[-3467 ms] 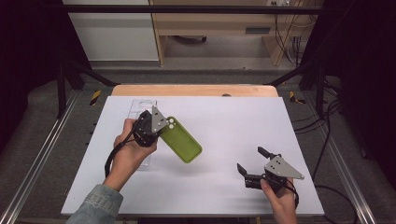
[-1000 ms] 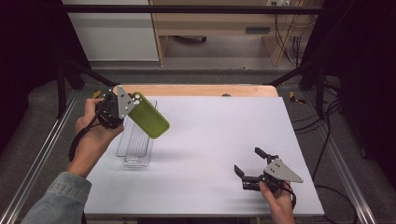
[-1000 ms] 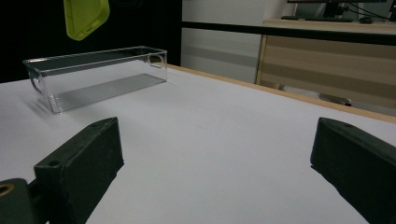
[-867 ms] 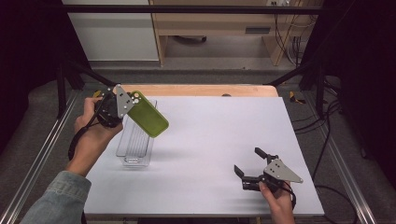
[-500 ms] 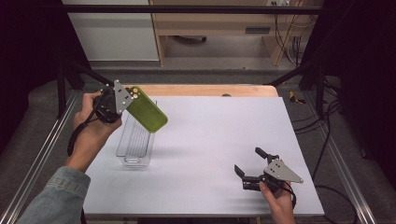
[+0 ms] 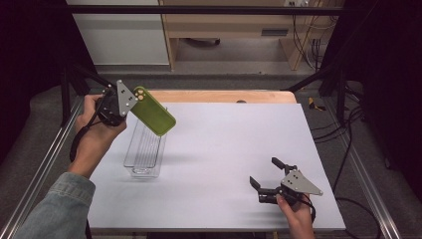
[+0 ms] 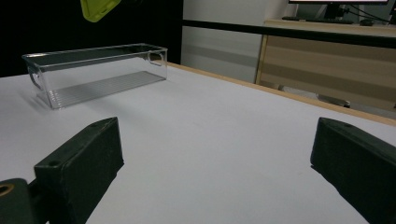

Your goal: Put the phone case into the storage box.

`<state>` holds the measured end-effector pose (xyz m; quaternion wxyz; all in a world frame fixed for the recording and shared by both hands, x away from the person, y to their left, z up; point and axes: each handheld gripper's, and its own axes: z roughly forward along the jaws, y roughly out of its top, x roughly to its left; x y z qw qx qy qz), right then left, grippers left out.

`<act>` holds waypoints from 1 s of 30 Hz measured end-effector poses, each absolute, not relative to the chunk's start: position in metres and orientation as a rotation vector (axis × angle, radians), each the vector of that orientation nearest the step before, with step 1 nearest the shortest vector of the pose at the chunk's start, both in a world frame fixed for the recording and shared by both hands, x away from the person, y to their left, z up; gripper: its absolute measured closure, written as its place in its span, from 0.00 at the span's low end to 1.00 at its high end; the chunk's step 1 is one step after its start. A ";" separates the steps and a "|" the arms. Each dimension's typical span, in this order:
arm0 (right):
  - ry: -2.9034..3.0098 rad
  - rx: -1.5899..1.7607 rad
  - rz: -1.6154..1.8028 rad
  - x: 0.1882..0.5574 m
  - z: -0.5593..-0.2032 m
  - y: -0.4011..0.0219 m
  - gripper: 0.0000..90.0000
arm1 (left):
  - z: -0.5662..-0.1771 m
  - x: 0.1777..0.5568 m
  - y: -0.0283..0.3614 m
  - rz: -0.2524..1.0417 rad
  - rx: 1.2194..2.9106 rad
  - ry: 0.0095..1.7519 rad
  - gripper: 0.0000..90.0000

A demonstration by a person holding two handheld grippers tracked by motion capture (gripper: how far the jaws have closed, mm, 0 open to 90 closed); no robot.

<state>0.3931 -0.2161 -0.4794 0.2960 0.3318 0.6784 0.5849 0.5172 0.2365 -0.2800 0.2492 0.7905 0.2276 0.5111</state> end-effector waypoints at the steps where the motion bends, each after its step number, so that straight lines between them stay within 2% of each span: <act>1: 1.805 0.880 1.554 0.393 -0.479 -0.216 0.03 | -0.280 0.517 0.237 1.394 2.154 0.617 0.97; 8: 1.809 0.873 1.551 0.392 -0.480 -0.216 0.03 | -0.280 0.520 0.242 1.416 2.136 0.597 0.97; 30: 1.803 0.878 1.576 0.393 -0.479 -0.217 0.03 | -0.275 0.531 0.249 1.611 2.121 0.539 0.98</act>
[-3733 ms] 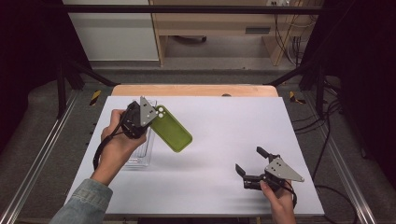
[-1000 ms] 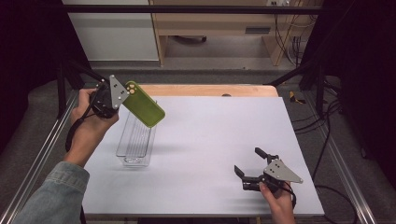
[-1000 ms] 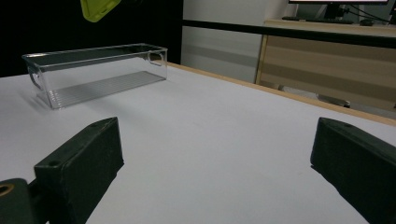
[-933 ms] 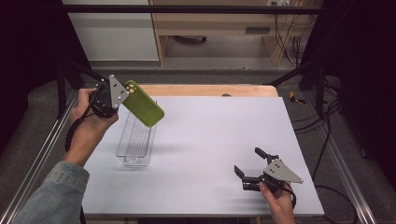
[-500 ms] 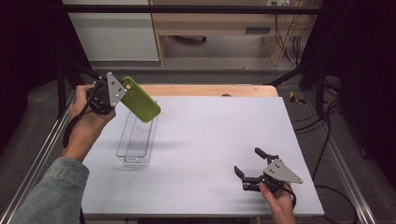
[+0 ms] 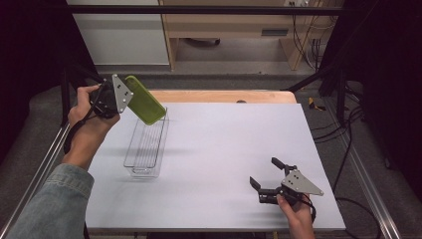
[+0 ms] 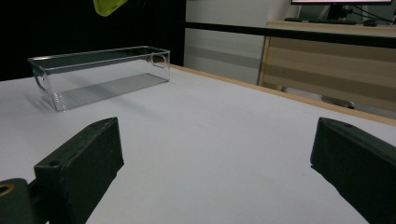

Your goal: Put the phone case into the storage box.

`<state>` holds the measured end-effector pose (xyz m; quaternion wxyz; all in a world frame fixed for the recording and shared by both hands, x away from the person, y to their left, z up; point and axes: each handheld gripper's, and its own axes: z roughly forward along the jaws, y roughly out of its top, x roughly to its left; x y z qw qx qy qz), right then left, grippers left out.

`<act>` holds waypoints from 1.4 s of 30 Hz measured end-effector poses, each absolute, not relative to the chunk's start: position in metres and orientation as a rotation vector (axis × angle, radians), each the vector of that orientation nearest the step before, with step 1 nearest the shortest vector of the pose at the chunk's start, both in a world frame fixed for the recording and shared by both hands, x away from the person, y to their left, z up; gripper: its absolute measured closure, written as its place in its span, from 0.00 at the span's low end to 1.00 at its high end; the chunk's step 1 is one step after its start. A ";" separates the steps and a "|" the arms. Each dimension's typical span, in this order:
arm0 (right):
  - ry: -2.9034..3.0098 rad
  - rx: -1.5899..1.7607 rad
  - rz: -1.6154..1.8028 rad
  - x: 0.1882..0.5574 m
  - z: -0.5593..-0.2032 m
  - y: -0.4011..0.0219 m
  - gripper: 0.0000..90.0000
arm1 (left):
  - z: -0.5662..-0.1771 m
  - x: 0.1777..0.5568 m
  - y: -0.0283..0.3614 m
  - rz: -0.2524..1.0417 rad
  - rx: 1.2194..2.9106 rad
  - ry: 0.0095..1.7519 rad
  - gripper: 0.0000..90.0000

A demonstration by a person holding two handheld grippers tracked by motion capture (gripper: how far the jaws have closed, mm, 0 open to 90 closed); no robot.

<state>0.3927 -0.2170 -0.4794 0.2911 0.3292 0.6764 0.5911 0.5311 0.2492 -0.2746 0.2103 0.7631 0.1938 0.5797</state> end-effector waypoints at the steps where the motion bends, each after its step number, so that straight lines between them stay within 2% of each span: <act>1: 1.802 0.879 1.579 0.393 -0.479 -0.217 0.03 | -0.275 0.531 0.249 1.613 2.121 0.538 0.98; 30: 1.776 0.854 1.559 0.392 -0.480 -0.217 0.03 | -0.297 0.538 0.238 1.773 2.237 0.377 0.98; 42: 1.779 0.834 1.545 0.393 -0.480 -0.218 0.02 | -0.301 0.537 0.232 1.816 2.234 0.313 0.98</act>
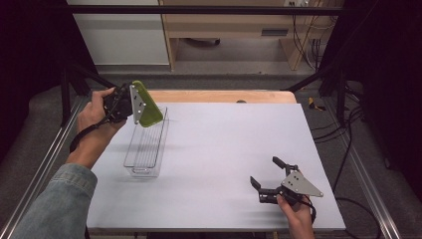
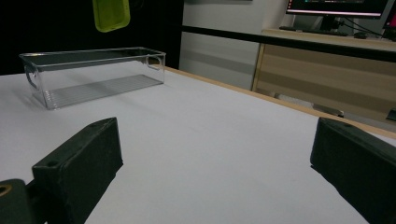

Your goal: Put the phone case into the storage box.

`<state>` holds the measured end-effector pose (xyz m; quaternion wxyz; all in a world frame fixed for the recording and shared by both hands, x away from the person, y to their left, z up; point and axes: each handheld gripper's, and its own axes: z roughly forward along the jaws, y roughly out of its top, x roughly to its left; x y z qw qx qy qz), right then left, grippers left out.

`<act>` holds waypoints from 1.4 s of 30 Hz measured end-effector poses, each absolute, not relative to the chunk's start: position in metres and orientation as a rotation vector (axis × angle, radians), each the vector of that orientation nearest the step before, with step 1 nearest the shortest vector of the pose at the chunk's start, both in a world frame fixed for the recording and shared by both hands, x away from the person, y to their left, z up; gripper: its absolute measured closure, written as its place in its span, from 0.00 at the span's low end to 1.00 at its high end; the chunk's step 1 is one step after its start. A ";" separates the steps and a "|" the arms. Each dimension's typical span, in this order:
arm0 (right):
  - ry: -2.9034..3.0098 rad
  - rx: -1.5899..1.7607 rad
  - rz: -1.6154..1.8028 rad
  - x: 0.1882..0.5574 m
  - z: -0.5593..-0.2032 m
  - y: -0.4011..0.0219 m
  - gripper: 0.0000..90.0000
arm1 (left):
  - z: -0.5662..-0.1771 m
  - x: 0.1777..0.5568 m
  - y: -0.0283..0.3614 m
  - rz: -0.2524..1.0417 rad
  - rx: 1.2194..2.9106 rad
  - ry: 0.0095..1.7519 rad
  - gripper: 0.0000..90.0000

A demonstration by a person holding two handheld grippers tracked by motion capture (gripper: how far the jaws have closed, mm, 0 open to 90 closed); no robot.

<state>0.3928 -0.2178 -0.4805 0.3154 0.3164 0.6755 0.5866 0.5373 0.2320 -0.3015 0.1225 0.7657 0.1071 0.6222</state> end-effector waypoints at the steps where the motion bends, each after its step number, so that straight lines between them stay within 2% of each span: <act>1: 1.780 0.833 1.545 0.393 -0.481 -0.218 0.02 | -0.302 0.537 0.231 1.820 2.239 0.307 0.98; 42: 1.775 0.834 1.543 0.392 -0.480 -0.217 0.02 | -0.323 0.542 0.233 1.892 2.300 0.212 0.98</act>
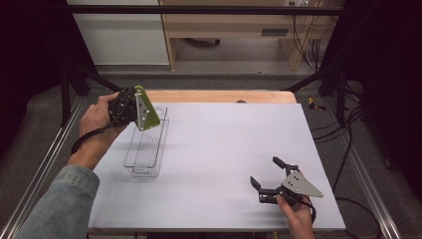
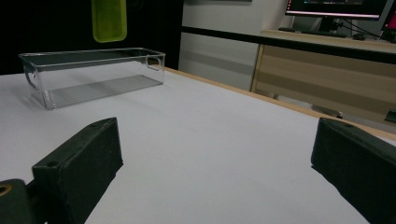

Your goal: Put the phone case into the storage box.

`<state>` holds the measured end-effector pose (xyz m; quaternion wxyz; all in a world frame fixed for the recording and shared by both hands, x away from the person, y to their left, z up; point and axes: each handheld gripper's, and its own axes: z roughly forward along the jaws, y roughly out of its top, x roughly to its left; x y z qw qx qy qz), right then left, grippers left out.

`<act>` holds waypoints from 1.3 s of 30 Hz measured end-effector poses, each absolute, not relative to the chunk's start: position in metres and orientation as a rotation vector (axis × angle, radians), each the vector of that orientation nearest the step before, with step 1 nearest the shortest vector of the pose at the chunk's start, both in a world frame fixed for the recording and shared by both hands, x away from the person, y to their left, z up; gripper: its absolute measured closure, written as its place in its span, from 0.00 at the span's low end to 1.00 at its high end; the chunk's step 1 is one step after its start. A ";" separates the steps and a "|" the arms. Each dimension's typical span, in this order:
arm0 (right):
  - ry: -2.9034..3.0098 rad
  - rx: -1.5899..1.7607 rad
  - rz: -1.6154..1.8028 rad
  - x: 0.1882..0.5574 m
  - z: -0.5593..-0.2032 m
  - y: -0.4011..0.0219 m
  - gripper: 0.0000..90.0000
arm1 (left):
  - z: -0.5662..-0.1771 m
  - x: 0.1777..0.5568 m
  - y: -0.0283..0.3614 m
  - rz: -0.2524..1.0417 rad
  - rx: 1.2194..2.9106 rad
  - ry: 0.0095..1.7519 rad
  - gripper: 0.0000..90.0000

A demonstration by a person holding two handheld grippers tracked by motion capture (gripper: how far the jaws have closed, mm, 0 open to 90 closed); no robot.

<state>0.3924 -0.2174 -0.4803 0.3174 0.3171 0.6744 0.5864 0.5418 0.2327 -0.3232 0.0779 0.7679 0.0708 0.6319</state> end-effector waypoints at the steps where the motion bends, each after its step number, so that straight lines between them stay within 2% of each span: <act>1: 1.775 0.834 1.544 0.392 -0.480 -0.217 0.02 | -0.324 0.542 0.233 1.894 2.300 0.209 0.98; 27: 1.781 0.836 1.540 0.393 -0.481 -0.217 0.02 | -0.347 0.554 0.227 1.944 2.339 0.098 0.98; 39: 1.784 0.834 1.542 0.392 -0.481 -0.213 0.03 | -0.362 0.569 0.229 1.956 2.316 0.107 0.98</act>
